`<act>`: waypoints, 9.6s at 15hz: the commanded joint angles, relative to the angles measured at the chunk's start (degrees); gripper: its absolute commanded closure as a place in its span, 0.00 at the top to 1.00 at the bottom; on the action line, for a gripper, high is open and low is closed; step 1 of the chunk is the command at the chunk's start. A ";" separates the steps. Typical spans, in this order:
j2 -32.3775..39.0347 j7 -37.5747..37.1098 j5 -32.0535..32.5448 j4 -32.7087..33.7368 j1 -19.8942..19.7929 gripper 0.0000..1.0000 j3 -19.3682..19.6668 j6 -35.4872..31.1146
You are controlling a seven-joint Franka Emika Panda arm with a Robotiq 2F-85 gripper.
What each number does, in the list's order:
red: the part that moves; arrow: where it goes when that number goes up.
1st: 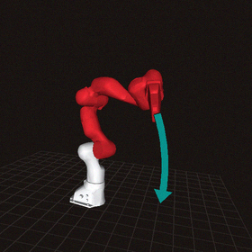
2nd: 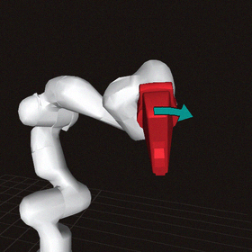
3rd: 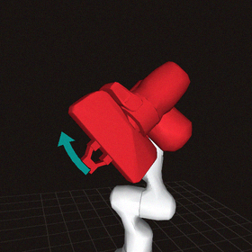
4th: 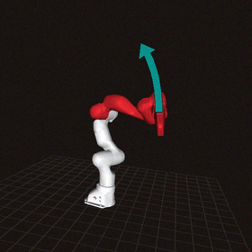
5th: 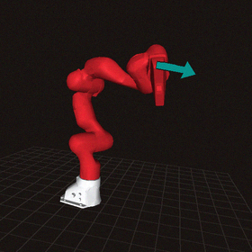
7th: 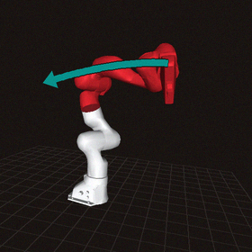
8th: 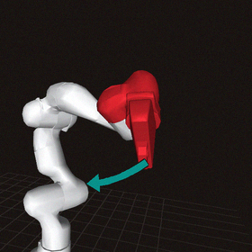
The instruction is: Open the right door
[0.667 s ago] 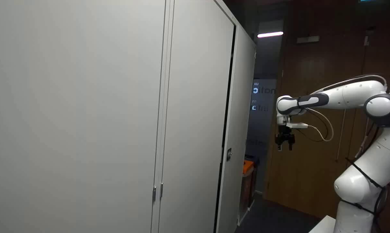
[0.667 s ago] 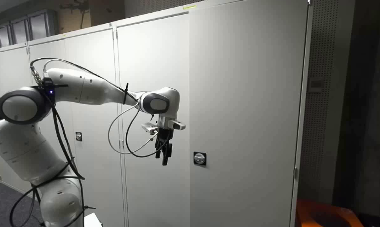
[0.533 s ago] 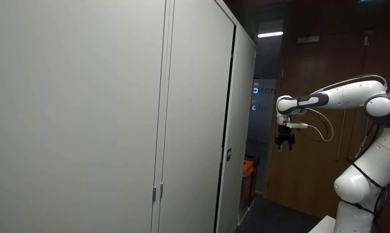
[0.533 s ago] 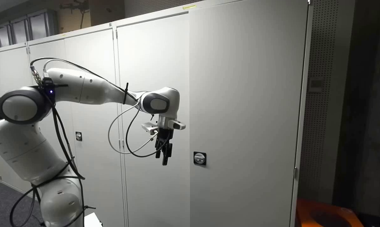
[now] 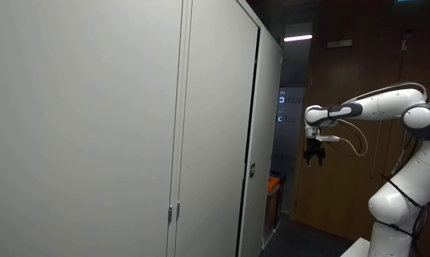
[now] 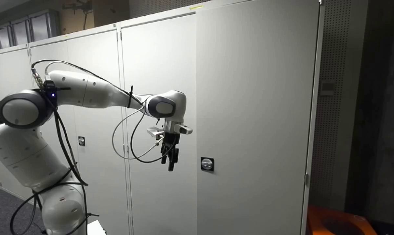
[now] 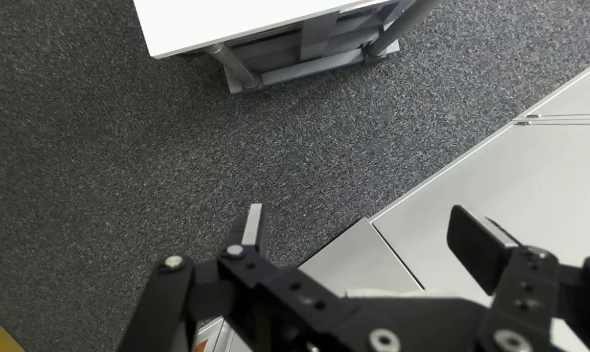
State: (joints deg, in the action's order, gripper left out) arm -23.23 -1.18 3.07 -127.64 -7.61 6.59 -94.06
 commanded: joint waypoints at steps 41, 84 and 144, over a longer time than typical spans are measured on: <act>23.51 -23.21 39.05 60.46 6.93 1.00 -19.23 -26.21; 25.76 -35.66 49.06 60.42 5.90 1.00 -17.82 -32.21; -11.41 -45.14 36.89 20.11 -10.59 1.00 2.13 -8.73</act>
State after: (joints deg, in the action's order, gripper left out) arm -34.18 -46.55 41.16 -106.69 -16.70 7.04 -103.70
